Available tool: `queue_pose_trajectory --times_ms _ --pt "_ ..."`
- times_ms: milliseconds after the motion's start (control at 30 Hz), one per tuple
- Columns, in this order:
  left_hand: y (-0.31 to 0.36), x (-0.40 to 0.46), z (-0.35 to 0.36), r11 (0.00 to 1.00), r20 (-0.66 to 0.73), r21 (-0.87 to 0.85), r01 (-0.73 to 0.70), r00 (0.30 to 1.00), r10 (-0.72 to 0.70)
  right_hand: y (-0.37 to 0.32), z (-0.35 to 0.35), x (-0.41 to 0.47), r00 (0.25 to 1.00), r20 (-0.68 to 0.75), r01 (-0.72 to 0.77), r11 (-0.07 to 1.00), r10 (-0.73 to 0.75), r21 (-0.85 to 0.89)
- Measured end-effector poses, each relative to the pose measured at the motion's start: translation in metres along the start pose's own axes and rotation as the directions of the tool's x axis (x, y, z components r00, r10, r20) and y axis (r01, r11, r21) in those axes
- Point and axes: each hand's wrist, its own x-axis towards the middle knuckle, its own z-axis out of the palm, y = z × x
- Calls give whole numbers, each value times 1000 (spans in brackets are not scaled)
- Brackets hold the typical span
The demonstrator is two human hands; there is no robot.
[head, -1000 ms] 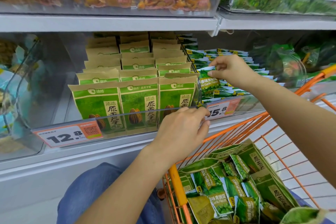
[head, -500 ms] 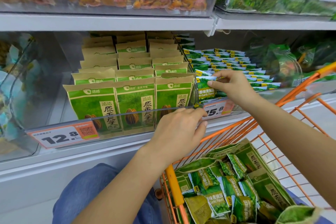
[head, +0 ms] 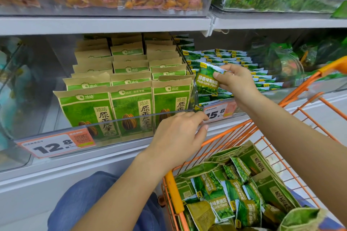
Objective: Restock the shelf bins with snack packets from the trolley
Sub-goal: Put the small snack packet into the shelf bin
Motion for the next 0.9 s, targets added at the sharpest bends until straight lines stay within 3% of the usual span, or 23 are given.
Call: queue_pose_trajectory --times_ms 167,300,433,667,900 --pt "-1 0 0 1000 -4 3 -4 1000 4 -7 -6 7 999 14 42 993 -41 -109" --pt "0 0 0 1000 -8 11 -9 1000 10 -16 -13 20 987 151 -34 983 61 -181" --pt "1 1 -1 1000 16 19 -7 1000 7 -11 -4 24 979 156 -89 967 129 -241" --pt "3 3 -2 1000 57 27 8 998 -10 0 -2 21 981 161 -75 980 106 -185" --pt "3 2 -3 1000 55 -1 20 998 -20 -3 -34 27 982 156 -110 994 108 3"
